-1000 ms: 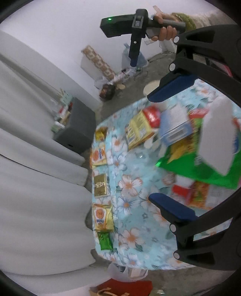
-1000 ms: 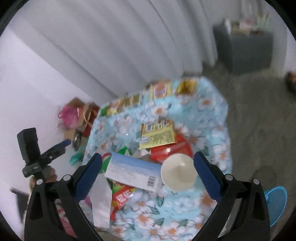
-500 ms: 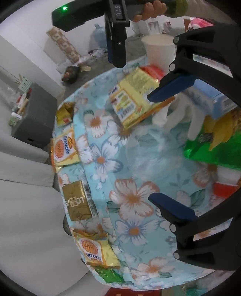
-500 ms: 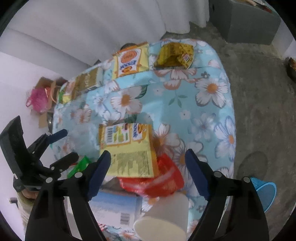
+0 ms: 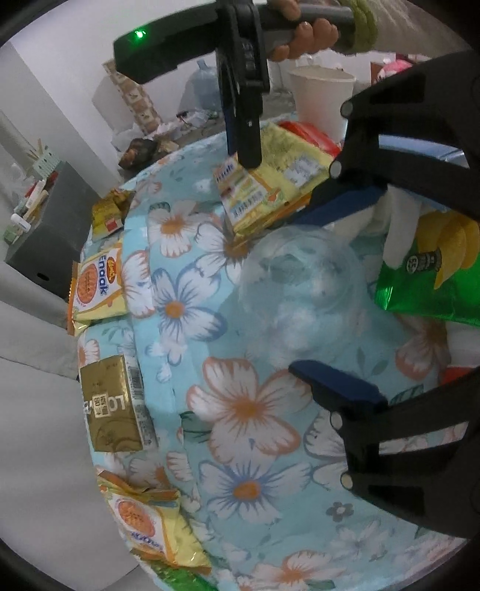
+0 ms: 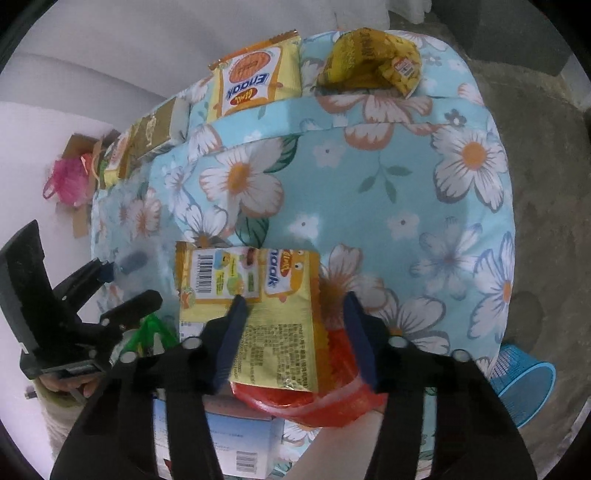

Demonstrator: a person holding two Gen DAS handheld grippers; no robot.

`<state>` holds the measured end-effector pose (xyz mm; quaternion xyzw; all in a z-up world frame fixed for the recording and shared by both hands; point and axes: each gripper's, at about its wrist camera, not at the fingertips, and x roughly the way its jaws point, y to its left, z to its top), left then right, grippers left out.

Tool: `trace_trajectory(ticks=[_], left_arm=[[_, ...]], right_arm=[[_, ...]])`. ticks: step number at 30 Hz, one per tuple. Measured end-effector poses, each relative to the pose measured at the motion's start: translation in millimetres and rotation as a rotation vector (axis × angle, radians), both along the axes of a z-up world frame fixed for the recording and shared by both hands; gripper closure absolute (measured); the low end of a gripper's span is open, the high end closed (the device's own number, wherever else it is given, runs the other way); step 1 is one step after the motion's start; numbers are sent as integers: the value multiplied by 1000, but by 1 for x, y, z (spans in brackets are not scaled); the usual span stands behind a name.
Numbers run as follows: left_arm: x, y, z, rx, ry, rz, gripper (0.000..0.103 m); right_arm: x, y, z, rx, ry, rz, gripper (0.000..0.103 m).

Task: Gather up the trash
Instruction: 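Carry the yellow wrapper with the right gripper toward the blue wastebasket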

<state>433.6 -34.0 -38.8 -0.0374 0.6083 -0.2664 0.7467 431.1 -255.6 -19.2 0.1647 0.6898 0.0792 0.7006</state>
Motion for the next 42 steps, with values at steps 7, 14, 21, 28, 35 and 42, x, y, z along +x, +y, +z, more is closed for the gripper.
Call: trace_trajectory(ticks=[7,14,21,28,35,42], left_arm=[[-3,19,13,-37,-64,56,37],[-4,45,27,-79,-119,142,37],[-9,58,38,-101,-144,158,37],[-11,64,43,-115,-155,170,37],[-13,66,41,-116,-160,173,37],[-15,66,40,-133,-161,183,37]], right_arm=[[-1,5,11,-34,-51,3,79],[-2,5,35,-30,-139,-14,95],[3,3,33,-22,-76,-51,73],[7,14,4,15,14,-20,52],[8,33,10,-44,-33,32,70],[3,43,27,-99,-116,60,88]])
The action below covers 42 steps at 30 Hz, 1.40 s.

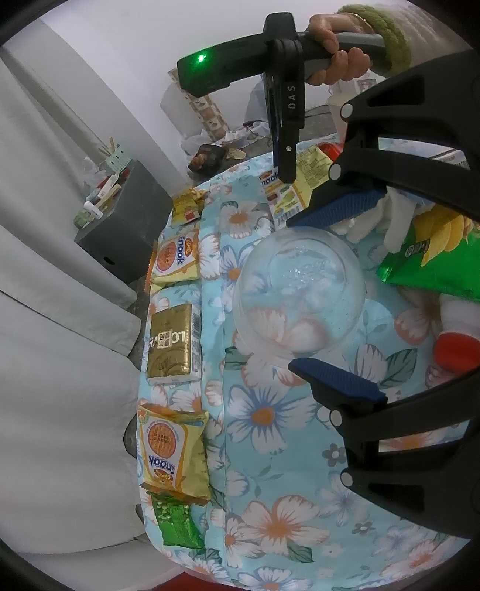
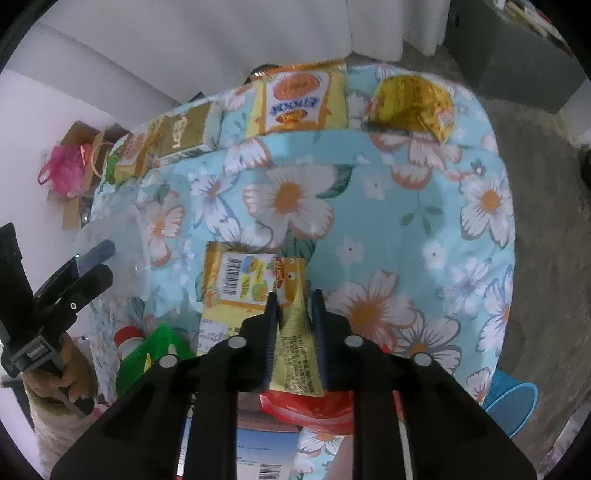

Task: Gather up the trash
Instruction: 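Carry the yellow wrapper with the right gripper toward the blue wastebasket, then open the right gripper over the wastebasket to drop the yellow wrapper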

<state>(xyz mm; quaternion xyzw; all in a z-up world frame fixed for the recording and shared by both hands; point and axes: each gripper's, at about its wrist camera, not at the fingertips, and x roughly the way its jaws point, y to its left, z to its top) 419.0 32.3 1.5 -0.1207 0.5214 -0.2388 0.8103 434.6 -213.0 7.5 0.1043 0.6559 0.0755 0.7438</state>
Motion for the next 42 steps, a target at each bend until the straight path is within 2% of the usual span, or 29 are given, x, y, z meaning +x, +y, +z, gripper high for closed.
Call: trace_trajectory(ticks=[6,15,19,23,28,33,36,42], left_arm=[[-6,6,13,-27,-26,13,37],[-30,10,64,-49,-82,12,37],[-54,0,99,-57,-134,-18,37],[-83,-18,127,-80,-159,-66,37],[-133,-67,152,-102,-180,-173,37],[-175,-142,160,-116,-172,-322,37],[-193,-192,154,-113,-151,-403,37],[-231,-327,119,-89,-53,-586,37]], right_arm=[[-8,0,35,13,-110,-6,91],[-48,-14,113,46,-293,-41,91],[-92,-28,152,46,-383,-64,91],[-139,-39,176,35,-438,-81,91],[-216,-71,198,1,-521,-117,91],[-289,-118,195,-27,-553,-201,91],[-331,-160,174,-41,-532,-286,91],[-411,-260,108,-74,-430,-540,91]])
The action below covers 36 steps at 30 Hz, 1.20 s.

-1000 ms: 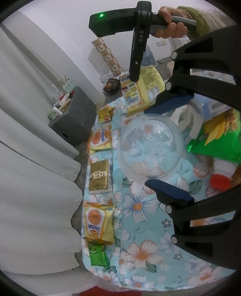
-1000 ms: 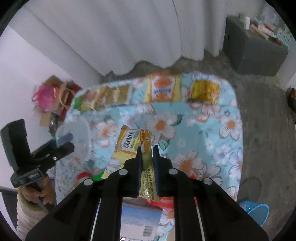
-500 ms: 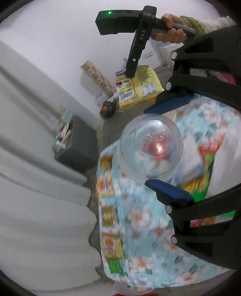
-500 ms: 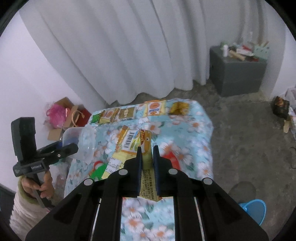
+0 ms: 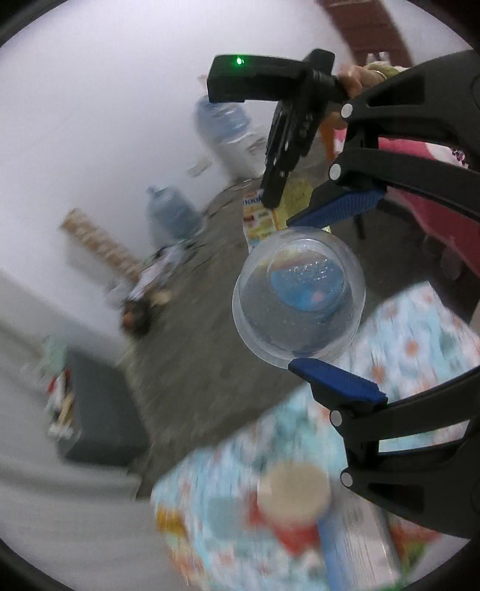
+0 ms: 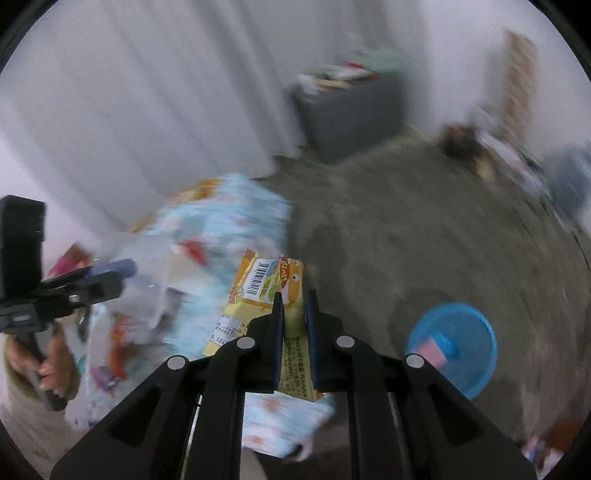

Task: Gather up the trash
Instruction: 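Open the right gripper over the wastebasket to drop the yellow wrapper, then move the right gripper back to the table and grasp the white paper cup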

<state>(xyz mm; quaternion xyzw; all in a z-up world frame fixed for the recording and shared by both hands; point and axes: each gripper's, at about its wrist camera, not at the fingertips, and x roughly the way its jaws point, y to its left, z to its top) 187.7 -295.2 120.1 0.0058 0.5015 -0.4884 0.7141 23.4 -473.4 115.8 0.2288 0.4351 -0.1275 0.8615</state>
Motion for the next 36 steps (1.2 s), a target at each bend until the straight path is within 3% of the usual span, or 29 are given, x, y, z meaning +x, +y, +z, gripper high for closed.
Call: trace_trajectory(ticks=[6,14,16,17,18,22,25,28,34,36], left_arm=[[-42,-139,-72,115,96,-150,36],[-61,-252,-168,163,293,-155,35],[-63,-271,-194,199,313,-143,18],[-64,-276,-206,202,320,-110,18],[-64,-276,-217,202,331,-78,18],[-70,-275,-238,176,438,-58,18],[-68,-261,-240,141,467,-49,18],[-65,-242,-230,102,448,-59,18],[-65,-184,-178,-57,414,-102,18],[-68,-161,-158,-98,382,-126,17]], right_arm=[[-76,-100,-86,146,80,-266,90],[-127,-186,-197,288,83,-554,86],[-129,-196,-230,330,80,-619,71],[-131,-200,-247,353,87,-651,54],[-134,-202,-262,377,94,-680,45],[-147,-202,-310,430,150,-771,45],[-155,-196,-315,425,143,-776,45],[-159,-184,-297,370,128,-764,45],[-154,-158,-233,199,86,-676,45],[-144,-142,-205,135,59,-625,37]])
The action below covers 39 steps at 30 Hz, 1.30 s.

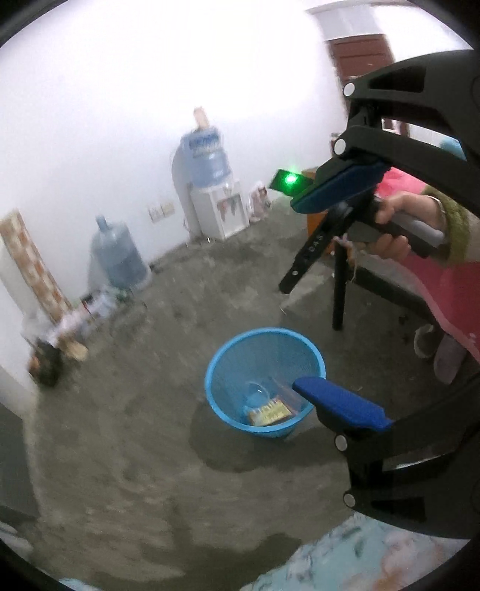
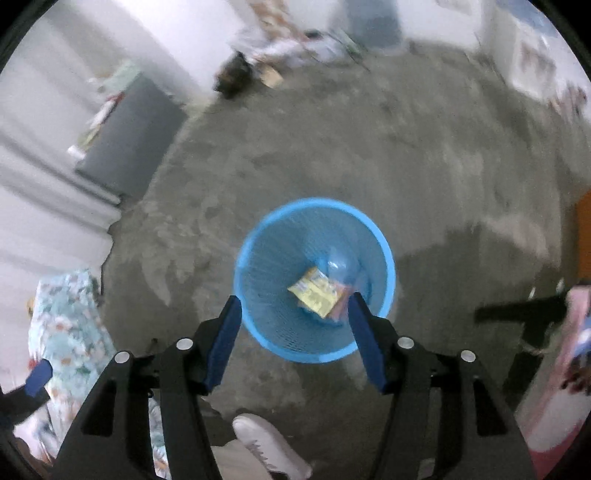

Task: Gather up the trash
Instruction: 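Move the right gripper back to the table and grasp the white paper cup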

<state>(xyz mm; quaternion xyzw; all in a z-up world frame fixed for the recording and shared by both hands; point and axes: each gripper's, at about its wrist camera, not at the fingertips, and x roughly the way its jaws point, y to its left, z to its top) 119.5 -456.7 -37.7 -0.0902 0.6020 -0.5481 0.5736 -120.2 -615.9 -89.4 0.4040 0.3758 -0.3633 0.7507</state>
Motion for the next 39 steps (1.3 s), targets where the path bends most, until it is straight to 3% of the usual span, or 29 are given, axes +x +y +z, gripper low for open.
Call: trace_trajectory(ticks=[6,10,12,18,24,29,34,39], left_arm=[[-4,93,62,-96,-135,36,12],[19,161,87,-30,-196,122,12],[35,193,97,-11,-202,181,12],[86,304,127,-50,-206,381,12],[121,387,144,-24,-310,493,12],[143,416,145,65,-416,499,12],[164,412,140,213,-673,471,12],[190,386,127,268,-685,352,12]], right_arm=[[47,67,82,-219,-9,199,20],[95,132,125,-329,-17,442,19],[114,159,140,-336,-42,525,19],[166,220,173,-293,-105,696,19],[228,278,184,-258,-106,808,19],[287,307,182,-204,-113,862,20],[333,317,166,-173,-67,869,34],[357,322,142,-153,-16,882,50]])
